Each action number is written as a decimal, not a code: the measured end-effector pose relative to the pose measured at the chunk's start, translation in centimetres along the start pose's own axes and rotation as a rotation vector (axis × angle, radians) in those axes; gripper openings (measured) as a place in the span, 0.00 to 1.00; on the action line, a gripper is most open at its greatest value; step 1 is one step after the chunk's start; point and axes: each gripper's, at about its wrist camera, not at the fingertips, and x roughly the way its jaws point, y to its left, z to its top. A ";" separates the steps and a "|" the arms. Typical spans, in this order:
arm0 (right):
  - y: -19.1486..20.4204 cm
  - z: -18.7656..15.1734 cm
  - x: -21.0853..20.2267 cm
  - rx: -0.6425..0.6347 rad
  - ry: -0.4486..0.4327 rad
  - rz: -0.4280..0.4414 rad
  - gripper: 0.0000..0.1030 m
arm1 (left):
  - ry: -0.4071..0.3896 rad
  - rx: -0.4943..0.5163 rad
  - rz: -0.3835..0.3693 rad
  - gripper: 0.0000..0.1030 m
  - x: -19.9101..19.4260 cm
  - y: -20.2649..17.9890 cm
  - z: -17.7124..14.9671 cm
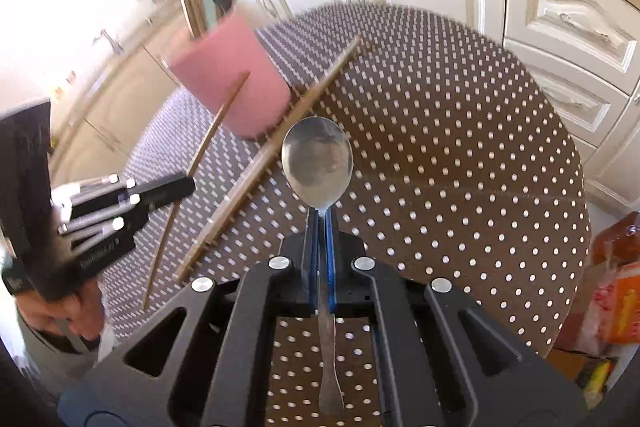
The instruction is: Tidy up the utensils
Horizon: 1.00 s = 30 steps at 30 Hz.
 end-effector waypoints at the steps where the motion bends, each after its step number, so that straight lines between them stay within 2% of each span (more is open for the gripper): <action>1: -0.1 0.1 -0.6 0.005 -0.025 0.014 0.04 | -0.031 0.000 -0.010 0.04 -0.9 0.0 -0.1; 6: -0.3 0.7 -3.5 0.019 -0.114 0.065 0.04 | -0.185 -0.015 -0.035 0.04 -5.3 -0.4 -0.4; 12: 1.2 3.5 -6.0 -0.013 -0.216 0.116 0.03 | -0.424 -0.059 -0.034 0.04 -9.7 0.5 2.2; 15: 2.2 5.1 -5.7 -0.034 -0.241 0.130 0.03 | -0.496 -0.082 -0.037 0.04 -10.6 0.6 3.6; 19: 2.9 5.7 -4.0 -0.055 -0.189 0.094 0.03 | -0.513 -0.098 -0.045 0.04 -10.2 0.4 5.7; 26: 1.1 5.0 1.6 -0.048 -0.034 -0.067 0.04 | -0.516 -0.090 -0.046 0.04 -10.1 0.8 5.3; 30: 1.9 6.3 5.2 -0.112 0.068 -0.094 0.04 | -0.521 -0.110 -0.046 0.04 -9.8 1.5 5.1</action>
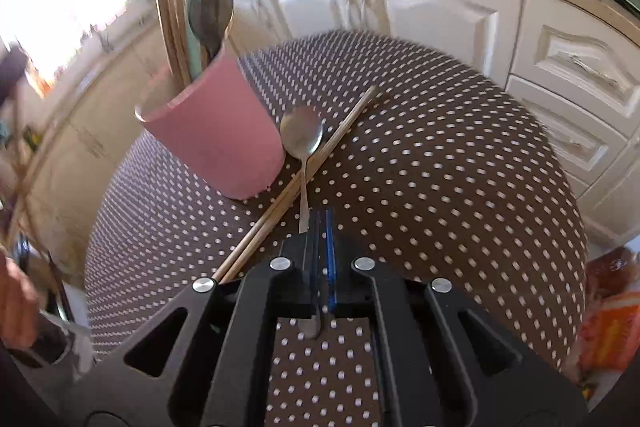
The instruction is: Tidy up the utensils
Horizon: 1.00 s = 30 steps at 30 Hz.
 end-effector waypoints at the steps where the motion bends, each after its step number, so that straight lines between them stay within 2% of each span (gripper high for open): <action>1: 0.5 0.5 0.8 -0.025 0.022 -0.018 0.08 | 0.000 -0.003 0.001 0.04 0.0 0.1 -0.1; 2: 0.7 0.5 1.2 -0.039 0.034 -0.028 0.13 | 0.002 -0.006 0.002 0.04 0.0 0.2 -0.1; 4: 1.3 1.1 2.2 -0.072 0.065 -0.055 0.31 | 0.005 -0.005 0.004 0.04 0.1 0.4 -0.2; 6: 1.5 1.5 2.8 -0.091 0.083 -0.058 0.39 | 0.006 -0.002 0.005 0.04 0.1 0.6 -0.3; 8: 1.9 1.9 3.6 -0.121 0.105 -0.092 0.39 | 0.008 0.000 0.008 0.04 0.1 0.8 -0.4; 9: 2.1 2.0 4.2 -0.138 0.124 -0.119 0.38 | 0.010 -0.003 0.010 0.04 0.2 1.0 -0.4; 10: 2.3 2.0 4.9 -0.158 0.157 -0.135 0.30 | 0.010 -0.005 0.012 0.04 0.3 1.1 -0.4; 15: 3.9 1.7 6.4 -0.236 0.185 -0.167 0.26 | 0.012 -0.020 0.023 0.04 0.7 1.8 -0.4; 17: 4.5 2.0 6.8 -0.263 0.191 -0.161 0.08 | 0.007 -0.028 0.031 0.04 0.7 2.0 -0.4; 19: 4.6 2.3 6.7 -0.244 0.183 -0.141 0.07 | 0.000 -0.044 0.036 0.04 0.7 2.3 -0.1; 21: 3.7 2.6 6.5 -0.168 0.165 -0.072 0.07 | -0.012 -0.056 0.040 0.04 0.5 2.7 0.0; 24: 1.4 2.2 4.5 -0.048 0.094 0.025 0.07 | -0.030 -0.055 0.036 0.04 0.2 2.9 0.3; 28: -0.4 1.5 2.1 0.040 0.016 0.079 0.07 | -0.043 -0.062 0.033 0.04 0.3 3.0 0.6; 30: -0.8 1.2 1.8 0.058 0.012 0.091 0.07 | -0.043 -0.068 0.032 0.04 0.5 3.1 0.8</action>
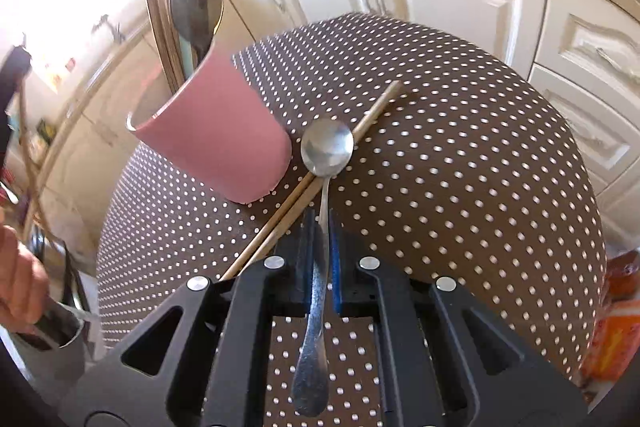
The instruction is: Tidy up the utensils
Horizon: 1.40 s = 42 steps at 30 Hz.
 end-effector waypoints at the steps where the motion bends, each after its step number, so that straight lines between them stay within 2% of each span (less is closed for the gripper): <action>1: -0.2 -0.1 0.1 0.009 0.008 0.005 0.07 | 0.000 -0.005 -0.002 0.04 0.1 0.0 0.1; 6: -1.0 -1.9 0.0 -0.044 0.091 -0.069 0.07 | 0.004 0.003 -0.009 0.04 0.0 -0.3 0.0; 11: 0.7 -1.8 2.3 -0.136 0.147 -0.211 0.08 | 0.017 0.006 -0.011 0.04 0.0 -0.3 -0.3; 16: 1.9 -0.5 4.3 -0.190 0.191 -0.266 0.05 | 0.013 0.001 -0.008 0.04 -0.2 0.0 -0.2; 18: 1.7 0.0 4.5 -0.174 0.186 -0.225 0.05 | 0.005 -0.007 -0.010 0.04 -0.3 0.2 -0.1; 19: 1.2 0.0 4.2 -0.134 0.161 -0.159 0.04 | 0.001 -0.009 -0.010 0.04 -0.3 0.3 0.0; 20: 1.1 0.4 4.0 -0.110 0.134 -0.129 0.04 | -0.006 -0.013 -0.011 0.04 -0.4 0.4 0.0; 26: 0.0 -0.7 1.0 0.017 -0.036 -0.009 0.04 | -0.043 -0.032 -0.021 0.04 -0.1 0.9 0.7; 28: 0.4 -0.6 -0.8 0.033 -0.127 0.023 0.04 | -0.069 -0.039 -0.027 0.04 -0.1 1.0 1.0; 32: 1.9 1.0 -5.1 0.012 -0.305 0.076 0.04 | -0.123 -0.055 -0.035 0.04 0.5 1.0 1.9; 36: 5.6 3.9 -8.4 -0.053 -0.496 0.131 0.05 | -0.187 -0.044 -0.035 0.04 1.8 0.8 3.0; 40: 9.4 7.2 -8.7 -0.136 -0.635 0.149 0.05 | -0.239 -0.010 -0.021 0.04 3.7 0.6 3.9; 42: 9.9 7.9 -7.9 -0.162 -0.668 0.152 0.05 | -0.249 0.001 -0.006 0.04 5.0 0.7 4.0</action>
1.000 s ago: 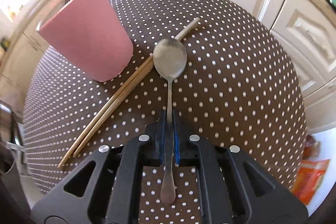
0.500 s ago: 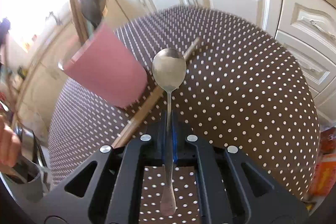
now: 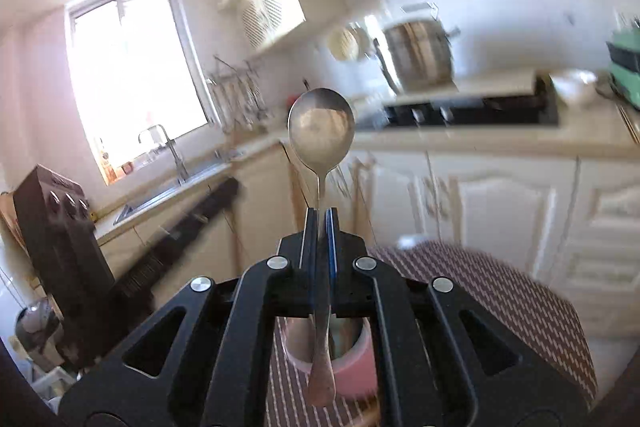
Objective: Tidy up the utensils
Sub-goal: 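Lift the spoon toward the cup with the right tool while the left tool lowers the chopstick in, then open both tools to release the spoon and chopstick in the pink cup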
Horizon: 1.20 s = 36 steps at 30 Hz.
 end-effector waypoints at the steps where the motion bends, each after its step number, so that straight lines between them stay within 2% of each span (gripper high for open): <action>1: 0.4 -0.1 0.9 -0.006 -0.012 0.003 0.05 | -0.002 0.002 0.004 0.04 0.5 0.1 -0.2; 4: -0.1 -1.1 3.0 -0.010 -0.044 0.001 0.05 | -0.015 0.009 0.031 0.04 2.0 0.6 -0.6; 9: -1.1 -2.4 3.0 0.004 -0.059 -0.006 0.05 | -0.014 0.029 0.044 0.04 2.6 1.2 -2.5; 16: -1.4 -4.6 2.7 -0.001 -0.012 -0.008 0.06 | 0.021 0.029 0.035 0.06 2.5 2.0 -4.7; 18: -1.5 -4.6 1.8 0.008 -0.020 -0.017 0.08 | 0.028 0.037 0.036 0.30 2.1 2.0 -4.8; 20: -2.0 -4.2 0.6 0.035 -0.041 -0.018 0.22 | 0.006 0.021 0.060 0.60 0.9 2.3 -4.3; 21: -2.2 -3.9 -0.2 0.050 -0.057 -0.012 0.49 | 0.002 0.006 0.067 0.63 0.5 2.5 -4.0; 22: -2.4 -3.6 -1.0 0.059 -0.075 -0.013 0.65 | 0.001 -0.007 0.065 0.78 0.1 2.7 -3.7; 23: -2.5 -3.4 -1.4 0.062 -0.083 -0.011 0.68 | -0.001 -0.012 0.065 0.86 -0.4 2.9 -3.4; 24: -2.5 -3.1 -1.9 0.062 -0.085 -0.012 0.70 | -0.008 -0.006 0.082 0.86 -0.9 2.9 -3.0; 26: -2.4 -2.6 -2.7 0.069 -0.086 -0.015 0.80 | 0.003 0.015 0.092 0.90 -1.6 2.5 -2.5; 27: -2.4 -2.4 -3.2 0.077 -0.085 -0.018 0.91 | 0.009 0.031 0.103 0.92 -2.0 2.2 -2.3; 28: -2.4 -2.2 -3.6 0.084 -0.080 -0.023 0.94 | 0.012 0.043 0.115 0.95 -2.4 1.9 -2.1; 36: -2.7 -2.6 -6.0 0.111 0.005 -0.120 0.94 | 0.105 0.113 0.234 0.96 -5.1 -0.2 -1.4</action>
